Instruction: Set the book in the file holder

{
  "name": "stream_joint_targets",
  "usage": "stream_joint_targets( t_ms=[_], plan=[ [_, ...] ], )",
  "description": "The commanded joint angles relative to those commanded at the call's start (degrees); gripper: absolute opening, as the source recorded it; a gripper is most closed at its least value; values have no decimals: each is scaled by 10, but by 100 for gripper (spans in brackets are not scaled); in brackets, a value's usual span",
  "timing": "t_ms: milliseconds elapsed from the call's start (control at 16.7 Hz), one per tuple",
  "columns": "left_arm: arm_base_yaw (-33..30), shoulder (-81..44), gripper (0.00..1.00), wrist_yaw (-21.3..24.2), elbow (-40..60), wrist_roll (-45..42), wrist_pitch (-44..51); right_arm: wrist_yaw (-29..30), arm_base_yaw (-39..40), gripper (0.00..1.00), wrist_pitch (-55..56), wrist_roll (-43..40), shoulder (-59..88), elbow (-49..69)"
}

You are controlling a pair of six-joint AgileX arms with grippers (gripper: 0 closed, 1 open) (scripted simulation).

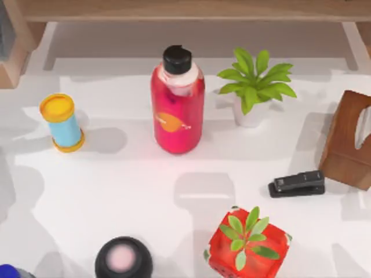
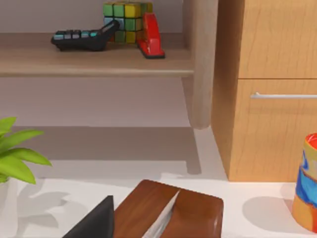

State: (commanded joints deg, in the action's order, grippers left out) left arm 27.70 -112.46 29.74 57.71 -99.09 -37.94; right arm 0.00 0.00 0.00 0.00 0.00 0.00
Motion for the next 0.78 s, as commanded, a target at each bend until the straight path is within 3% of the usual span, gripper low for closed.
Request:
stream_joint_targets(
  t_ms=[360, 780],
  plan=[
    [-9, -21, 0, -7, 20, 2, 3, 0, 0, 100, 0, 0, 0, 0],
    [-9, -21, 53, -7, 20, 2, 3, 0, 0, 100, 0, 0, 0, 0]
  ],
)
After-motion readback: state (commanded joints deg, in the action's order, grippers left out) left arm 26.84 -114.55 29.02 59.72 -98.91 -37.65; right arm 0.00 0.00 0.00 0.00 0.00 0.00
